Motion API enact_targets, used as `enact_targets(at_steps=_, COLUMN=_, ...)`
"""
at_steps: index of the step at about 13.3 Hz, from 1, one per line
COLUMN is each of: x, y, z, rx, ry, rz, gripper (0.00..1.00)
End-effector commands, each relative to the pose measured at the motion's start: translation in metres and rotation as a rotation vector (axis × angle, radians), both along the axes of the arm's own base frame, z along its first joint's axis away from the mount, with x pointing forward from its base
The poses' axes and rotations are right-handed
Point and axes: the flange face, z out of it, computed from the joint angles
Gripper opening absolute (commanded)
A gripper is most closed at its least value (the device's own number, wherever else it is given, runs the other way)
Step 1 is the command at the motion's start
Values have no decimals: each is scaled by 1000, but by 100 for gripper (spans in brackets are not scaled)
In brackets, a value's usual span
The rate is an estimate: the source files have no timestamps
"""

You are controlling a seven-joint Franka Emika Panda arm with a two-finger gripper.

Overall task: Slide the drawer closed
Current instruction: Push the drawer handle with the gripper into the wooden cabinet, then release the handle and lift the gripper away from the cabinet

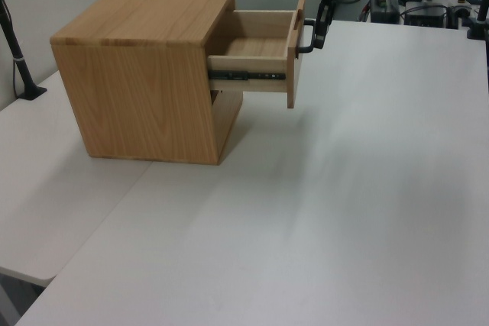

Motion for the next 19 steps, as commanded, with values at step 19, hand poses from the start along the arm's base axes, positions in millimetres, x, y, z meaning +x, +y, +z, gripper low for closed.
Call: enact_targets(at_steps=19, x=124, y=32, z=-8, rx=119, ry=-522, rz=-220, gripper=0)
